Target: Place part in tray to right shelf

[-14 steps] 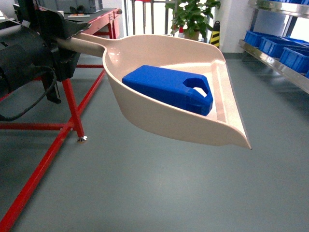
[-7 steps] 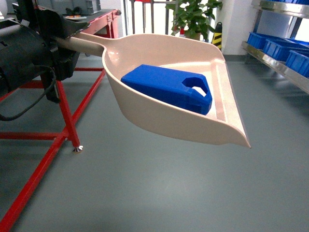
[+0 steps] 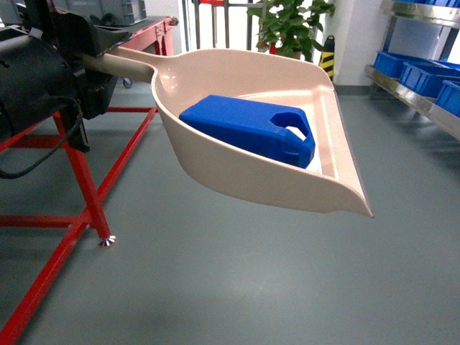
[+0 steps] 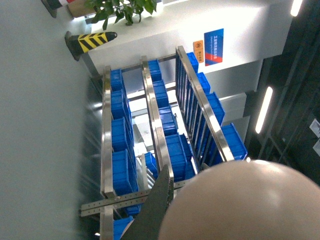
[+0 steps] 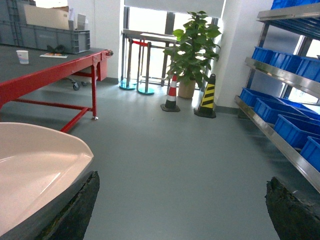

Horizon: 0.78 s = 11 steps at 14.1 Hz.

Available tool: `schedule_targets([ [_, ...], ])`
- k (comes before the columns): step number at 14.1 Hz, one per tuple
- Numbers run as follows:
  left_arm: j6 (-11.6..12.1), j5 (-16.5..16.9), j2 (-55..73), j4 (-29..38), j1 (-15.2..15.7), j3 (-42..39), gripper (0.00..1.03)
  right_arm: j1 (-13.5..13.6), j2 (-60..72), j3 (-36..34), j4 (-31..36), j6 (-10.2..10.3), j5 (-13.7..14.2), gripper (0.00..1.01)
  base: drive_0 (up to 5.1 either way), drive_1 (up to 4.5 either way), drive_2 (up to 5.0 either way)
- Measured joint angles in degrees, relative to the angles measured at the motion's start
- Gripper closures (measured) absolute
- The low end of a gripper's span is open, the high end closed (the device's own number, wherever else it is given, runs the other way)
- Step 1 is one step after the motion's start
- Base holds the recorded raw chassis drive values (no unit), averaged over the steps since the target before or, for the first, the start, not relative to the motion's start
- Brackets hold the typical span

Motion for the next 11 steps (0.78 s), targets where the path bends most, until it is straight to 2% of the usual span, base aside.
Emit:
schedule_targets([
  [11, 0.0, 0.2, 0.0, 0.0, 0.0, 0.0, 0.90, 0.0, 0.0, 0.0, 0.1, 0.0, 0.0, 0.03, 0.1, 4.36, -4.2],
])
